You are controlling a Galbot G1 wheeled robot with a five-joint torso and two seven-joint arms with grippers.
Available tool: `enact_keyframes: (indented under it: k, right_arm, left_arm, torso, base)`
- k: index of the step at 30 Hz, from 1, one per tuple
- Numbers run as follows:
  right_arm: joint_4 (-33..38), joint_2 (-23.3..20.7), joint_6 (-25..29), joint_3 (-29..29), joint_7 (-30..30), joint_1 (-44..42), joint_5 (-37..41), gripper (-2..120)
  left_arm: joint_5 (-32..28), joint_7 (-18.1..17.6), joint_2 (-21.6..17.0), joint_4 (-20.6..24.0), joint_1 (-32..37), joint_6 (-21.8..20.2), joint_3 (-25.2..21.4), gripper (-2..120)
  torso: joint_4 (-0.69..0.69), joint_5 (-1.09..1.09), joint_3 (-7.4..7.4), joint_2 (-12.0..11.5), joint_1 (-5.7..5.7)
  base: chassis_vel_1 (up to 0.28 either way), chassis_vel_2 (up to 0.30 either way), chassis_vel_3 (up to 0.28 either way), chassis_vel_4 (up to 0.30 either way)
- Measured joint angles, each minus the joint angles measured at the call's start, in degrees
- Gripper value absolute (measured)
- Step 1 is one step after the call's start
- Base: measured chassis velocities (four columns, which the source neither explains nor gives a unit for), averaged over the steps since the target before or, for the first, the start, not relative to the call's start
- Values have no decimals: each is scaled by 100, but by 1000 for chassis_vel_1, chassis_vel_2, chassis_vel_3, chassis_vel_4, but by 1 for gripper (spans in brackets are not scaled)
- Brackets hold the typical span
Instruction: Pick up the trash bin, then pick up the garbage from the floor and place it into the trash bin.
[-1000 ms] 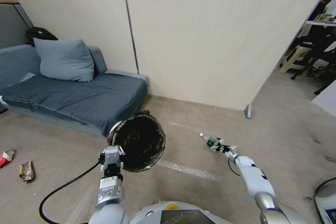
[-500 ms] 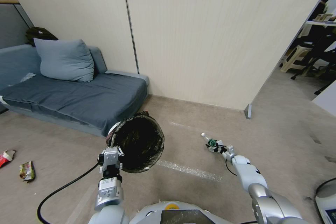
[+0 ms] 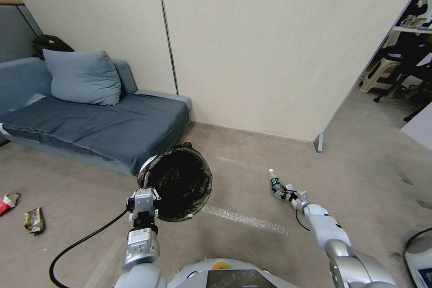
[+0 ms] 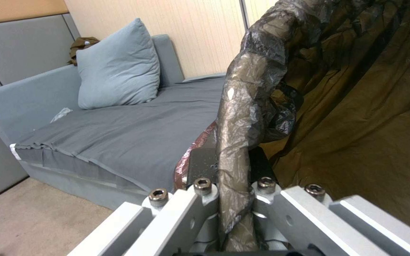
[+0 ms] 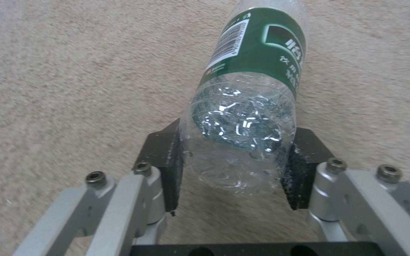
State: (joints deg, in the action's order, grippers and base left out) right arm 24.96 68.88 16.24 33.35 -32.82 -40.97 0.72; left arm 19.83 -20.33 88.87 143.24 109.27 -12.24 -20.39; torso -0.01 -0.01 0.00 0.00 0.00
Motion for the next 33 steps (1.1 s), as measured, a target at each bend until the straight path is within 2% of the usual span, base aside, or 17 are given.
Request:
enact_keyframes:
  k: [15,19,22,23,24,25,27,28,29,30,31,33]
  right_arm:
    - [68,11,63,-8,80,-36,21,37]
    - [378,20,279,0,305,-252,197,37]
    - [1393,46,332,13,553,-890,487,37]
    - [1393,46,332,13,553,-890,487,37]
    - [1691,58,332,23,603,-1052,554,37]
    - [2328,95,332,57,677,-1346,638,37]
    - [3265,140,337,119,733,-1734,733,37]
    - [3265,140,337,119,733,-1734,733,37]
    - [3820,162,337,154,741,-1980,773,37]
    - [4427,181,338,178,735,-2227,820,37]
    - [4427,181,338,178,735,-2227,820,37]
    - [5329,199,343,215,683,-2630,879,37]
  left_arm:
    - [3,-7,-14,0,1,0,32,0]
    - [4,-7,-14,0,-12,0,33,0]
    - [-12,-7,-16,0,-30,0,32,0]
    - [-12,-7,-16,0,-30,0,32,0]
    - [-19,-7,-20,0,-34,0,36,0]
    - [-27,-4,-27,0,-35,0,53,0]
    - [-32,10,-40,0,-36,-6,81,0]
    - [-32,10,-40,0,-36,-6,81,0]
    - [-33,10,-44,0,-37,-9,82,0]
    - [-35,11,-49,0,-39,-11,83,0]
    - [-35,11,-49,0,-39,-11,83,0]
    - [-48,12,-57,0,-44,-13,96,0]
  torso:
    - [1,1,0,0,0]
    - [3,1,0,0,0]
    - [0,2,0,0,0]
    - [0,2,0,0,0]
    - [-1,1,0,0,0]
    - [-4,1,0,0,0]
    - [5,-2,0,0,0]
    - [5,-2,0,0,0]
    - [1,-1,0,0,0]
    - [3,3,0,0,0]
    - [3,3,0,0,0]
    - [1,-5,-1,0,0]
  base:
    - [0,0,0,0]
    - [0,0,0,0]
    - [0,0,0,0]
    - [0,0,0,0]
    - [0,0,0,0]
    - [0,0,0,0]
    - [0,0,0,0]
    - [0,0,0,0]
    - [0,0,0,0]
    - [0,0,0,0]
    - [0,0,0,0]
    - [0,0,0,0]
